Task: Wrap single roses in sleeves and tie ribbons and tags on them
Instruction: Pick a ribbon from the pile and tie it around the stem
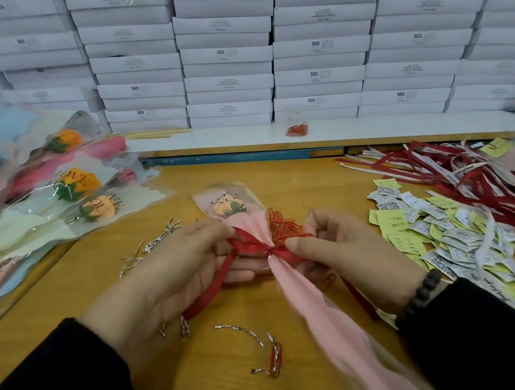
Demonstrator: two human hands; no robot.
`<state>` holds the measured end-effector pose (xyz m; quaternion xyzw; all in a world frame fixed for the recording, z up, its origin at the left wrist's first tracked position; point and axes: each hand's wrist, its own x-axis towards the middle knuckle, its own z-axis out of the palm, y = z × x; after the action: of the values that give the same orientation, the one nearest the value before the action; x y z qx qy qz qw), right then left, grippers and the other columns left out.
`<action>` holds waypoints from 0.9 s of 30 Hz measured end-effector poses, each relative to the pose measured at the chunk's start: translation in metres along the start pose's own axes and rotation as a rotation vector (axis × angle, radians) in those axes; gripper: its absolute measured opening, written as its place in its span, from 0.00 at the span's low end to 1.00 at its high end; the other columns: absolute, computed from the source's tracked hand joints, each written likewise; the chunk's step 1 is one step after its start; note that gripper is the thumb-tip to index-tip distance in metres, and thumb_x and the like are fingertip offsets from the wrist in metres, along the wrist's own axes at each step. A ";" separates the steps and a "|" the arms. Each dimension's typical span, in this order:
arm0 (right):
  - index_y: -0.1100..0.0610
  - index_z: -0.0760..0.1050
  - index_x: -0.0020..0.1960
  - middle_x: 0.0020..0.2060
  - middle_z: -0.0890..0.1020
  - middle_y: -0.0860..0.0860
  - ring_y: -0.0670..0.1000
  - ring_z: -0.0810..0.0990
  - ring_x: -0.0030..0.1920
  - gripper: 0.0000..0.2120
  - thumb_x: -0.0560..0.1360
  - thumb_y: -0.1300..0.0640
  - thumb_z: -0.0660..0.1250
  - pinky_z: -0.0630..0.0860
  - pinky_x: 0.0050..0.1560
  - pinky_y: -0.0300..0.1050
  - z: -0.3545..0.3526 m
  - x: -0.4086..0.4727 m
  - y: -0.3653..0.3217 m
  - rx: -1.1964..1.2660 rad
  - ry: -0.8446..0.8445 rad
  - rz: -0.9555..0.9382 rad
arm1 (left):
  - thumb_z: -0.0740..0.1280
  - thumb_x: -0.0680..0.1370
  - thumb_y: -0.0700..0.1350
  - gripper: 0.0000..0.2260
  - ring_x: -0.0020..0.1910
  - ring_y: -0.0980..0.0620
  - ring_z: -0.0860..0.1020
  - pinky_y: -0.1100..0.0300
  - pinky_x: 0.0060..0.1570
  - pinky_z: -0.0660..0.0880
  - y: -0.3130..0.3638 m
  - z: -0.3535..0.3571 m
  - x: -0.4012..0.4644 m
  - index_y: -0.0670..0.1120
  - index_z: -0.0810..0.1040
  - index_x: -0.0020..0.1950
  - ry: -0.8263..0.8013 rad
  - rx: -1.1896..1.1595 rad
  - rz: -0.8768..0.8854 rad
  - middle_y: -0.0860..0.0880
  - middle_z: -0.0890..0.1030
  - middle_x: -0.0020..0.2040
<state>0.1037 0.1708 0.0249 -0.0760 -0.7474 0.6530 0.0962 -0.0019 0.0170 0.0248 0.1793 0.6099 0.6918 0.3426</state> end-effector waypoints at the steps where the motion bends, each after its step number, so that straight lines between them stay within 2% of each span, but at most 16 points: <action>1: 0.57 0.65 0.37 0.30 0.79 0.57 0.46 0.77 0.26 0.12 0.73 0.65 0.67 0.73 0.28 0.35 0.001 0.000 0.000 0.015 -0.010 -0.009 | 0.56 0.80 0.39 0.11 0.42 0.37 0.83 0.51 0.40 0.80 -0.001 0.001 0.001 0.33 0.73 0.50 0.004 -0.022 -0.017 0.32 0.82 0.45; 3: 0.57 0.66 0.36 0.28 0.79 0.55 0.45 0.77 0.26 0.12 0.72 0.66 0.67 0.73 0.27 0.34 0.004 -0.001 0.000 0.009 -0.036 -0.036 | 0.59 0.79 0.43 0.13 0.43 0.36 0.82 0.48 0.42 0.81 -0.003 0.003 0.003 0.32 0.72 0.56 0.048 -0.051 -0.025 0.31 0.81 0.47; 5: 0.58 0.67 0.36 0.29 0.80 0.53 0.45 0.79 0.28 0.12 0.72 0.68 0.68 0.76 0.30 0.35 0.008 -0.002 0.000 -0.025 -0.073 -0.063 | 0.64 0.76 0.42 0.12 0.37 0.40 0.83 0.49 0.39 0.81 -0.004 0.004 0.004 0.37 0.71 0.55 0.114 -0.065 0.013 0.35 0.81 0.43; 9: 0.61 0.70 0.38 0.34 0.80 0.56 0.51 0.80 0.33 0.09 0.71 0.68 0.69 0.80 0.38 0.46 0.018 -0.005 0.001 -0.075 -0.155 -0.088 | 0.65 0.74 0.31 0.14 0.22 0.52 0.76 0.61 0.22 0.77 -0.008 0.008 0.005 0.39 0.68 0.58 0.218 -0.081 0.043 0.41 0.76 0.33; 11: 0.64 0.71 0.41 0.35 0.80 0.57 0.50 0.80 0.31 0.06 0.72 0.66 0.68 0.79 0.37 0.43 0.020 -0.006 0.000 -0.079 -0.149 -0.083 | 0.64 0.74 0.28 0.18 0.19 0.54 0.74 0.65 0.18 0.72 -0.009 0.009 0.005 0.37 0.67 0.62 0.226 -0.075 0.042 0.41 0.75 0.34; 13: 0.64 0.72 0.43 0.33 0.80 0.56 0.48 0.80 0.29 0.07 0.74 0.61 0.68 0.77 0.32 0.38 0.019 -0.006 0.000 -0.099 -0.078 -0.056 | 0.63 0.73 0.27 0.19 0.20 0.53 0.74 0.66 0.18 0.71 -0.009 0.008 0.004 0.38 0.67 0.63 0.205 -0.071 0.046 0.39 0.76 0.36; 17: 0.59 0.70 0.43 0.30 0.81 0.52 0.47 0.78 0.26 0.09 0.77 0.53 0.63 0.73 0.25 0.35 0.012 0.002 0.006 0.041 0.072 0.081 | 0.66 0.68 0.28 0.29 0.28 0.47 0.75 0.64 0.21 0.74 -0.003 0.003 -0.002 0.43 0.66 0.67 0.115 -0.065 0.013 0.36 0.79 0.38; 19: 0.58 0.71 0.47 0.31 0.83 0.52 0.48 0.79 0.27 0.10 0.77 0.51 0.62 0.74 0.26 0.35 0.007 0.008 0.009 0.140 0.131 0.143 | 0.67 0.63 0.31 0.34 0.28 0.44 0.80 0.62 0.22 0.76 0.000 0.001 -0.008 0.47 0.65 0.68 0.026 -0.068 -0.019 0.37 0.81 0.37; 21: 0.59 0.73 0.51 0.35 0.84 0.53 0.48 0.81 0.30 0.13 0.77 0.49 0.62 0.76 0.28 0.36 0.002 0.012 0.013 0.201 0.166 0.173 | 0.68 0.63 0.30 0.37 0.31 0.41 0.82 0.60 0.23 0.77 0.004 -0.002 -0.013 0.50 0.65 0.70 -0.068 -0.044 -0.069 0.37 0.80 0.40; 23: 0.60 0.74 0.51 0.37 0.85 0.53 0.47 0.82 0.32 0.14 0.76 0.48 0.63 0.76 0.30 0.35 -0.001 0.015 0.015 0.257 0.172 0.183 | 0.69 0.64 0.28 0.37 0.33 0.39 0.82 0.58 0.25 0.78 0.007 -0.006 -0.018 0.51 0.67 0.69 -0.160 -0.025 -0.131 0.37 0.78 0.44; 27: 0.62 0.76 0.51 0.34 0.84 0.53 0.48 0.81 0.31 0.16 0.75 0.48 0.64 0.77 0.30 0.37 -0.004 0.019 0.018 0.336 0.185 0.209 | 0.72 0.63 0.30 0.34 0.37 0.39 0.82 0.54 0.30 0.80 0.015 -0.016 -0.024 0.50 0.70 0.66 -0.339 0.115 -0.225 0.39 0.80 0.44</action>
<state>0.0865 0.1816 0.0085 -0.1956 -0.6041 0.7650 0.1075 0.0004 -0.0110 0.0400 0.2430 0.5981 0.5733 0.5045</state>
